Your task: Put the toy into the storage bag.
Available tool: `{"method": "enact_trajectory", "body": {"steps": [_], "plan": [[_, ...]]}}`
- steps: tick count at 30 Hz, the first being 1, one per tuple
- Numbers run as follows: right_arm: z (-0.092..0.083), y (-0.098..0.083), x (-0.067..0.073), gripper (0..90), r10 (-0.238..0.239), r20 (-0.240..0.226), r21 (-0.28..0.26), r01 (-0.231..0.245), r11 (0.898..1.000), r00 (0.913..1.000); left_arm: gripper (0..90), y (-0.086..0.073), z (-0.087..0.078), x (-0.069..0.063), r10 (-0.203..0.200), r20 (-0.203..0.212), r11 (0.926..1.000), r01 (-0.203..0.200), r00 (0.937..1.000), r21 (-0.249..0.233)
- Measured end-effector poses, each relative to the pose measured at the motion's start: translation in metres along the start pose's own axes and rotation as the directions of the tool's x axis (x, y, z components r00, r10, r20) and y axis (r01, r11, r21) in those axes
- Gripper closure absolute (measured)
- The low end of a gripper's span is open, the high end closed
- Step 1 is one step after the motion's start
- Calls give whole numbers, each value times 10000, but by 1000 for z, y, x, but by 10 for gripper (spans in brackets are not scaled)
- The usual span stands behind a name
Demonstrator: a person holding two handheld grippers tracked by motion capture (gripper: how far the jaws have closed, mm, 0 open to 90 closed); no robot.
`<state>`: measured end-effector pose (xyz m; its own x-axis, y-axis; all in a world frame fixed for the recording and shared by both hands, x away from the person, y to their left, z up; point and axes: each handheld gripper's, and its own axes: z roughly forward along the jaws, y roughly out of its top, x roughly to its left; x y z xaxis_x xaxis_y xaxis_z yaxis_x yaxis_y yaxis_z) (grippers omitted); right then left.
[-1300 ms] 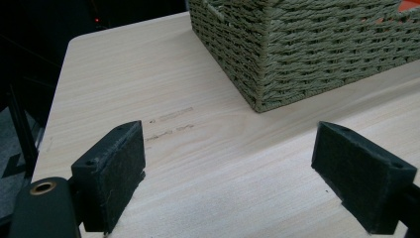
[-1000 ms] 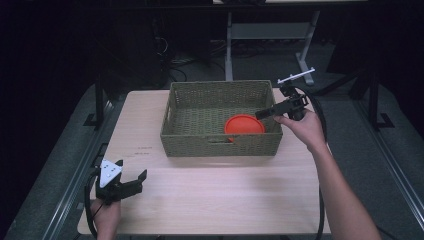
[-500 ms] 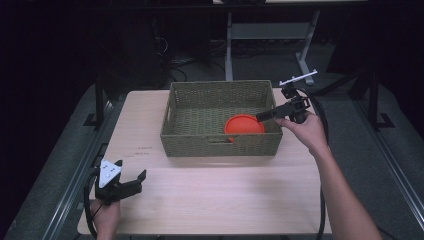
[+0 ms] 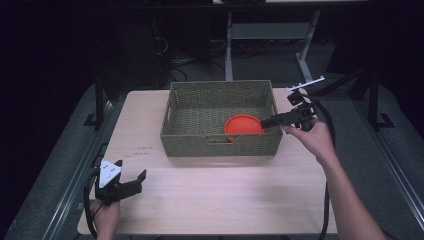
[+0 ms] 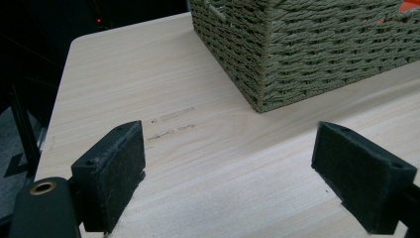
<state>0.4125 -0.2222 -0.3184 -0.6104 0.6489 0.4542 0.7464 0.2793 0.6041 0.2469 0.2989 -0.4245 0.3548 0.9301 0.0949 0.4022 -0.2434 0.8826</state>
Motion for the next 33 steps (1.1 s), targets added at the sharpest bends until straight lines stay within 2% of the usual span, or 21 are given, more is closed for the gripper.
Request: {"method": "enact_trajectory", "body": {"steps": [18,21,25,29,33], "plan": [[-18,-34,-5,244,32,-90,-467,-37,9989,10000,128,0,0,-1,77,-41,10000,-77,10000,54],[-21,-42,-4,244,-91,39,-426,92,9990,10000,128,0,-1,-1,52,-64,10000,-52,10000,25],[-24,-50,-3,246,-132,-18,-619,130,9980,9999,128,0,-1,-1,99,-53,9999,-98,9999,119],[-31,-63,-3,247,-172,-22,-869,169,9961,9999,128,0,0,-2,130,-57,9999,-130,9999,39],[-35,-80,-8,246,11,-160,-980,-26,9952,9999,128,0,-1,-2,121,-88,9999,-121,9999,88]]}}
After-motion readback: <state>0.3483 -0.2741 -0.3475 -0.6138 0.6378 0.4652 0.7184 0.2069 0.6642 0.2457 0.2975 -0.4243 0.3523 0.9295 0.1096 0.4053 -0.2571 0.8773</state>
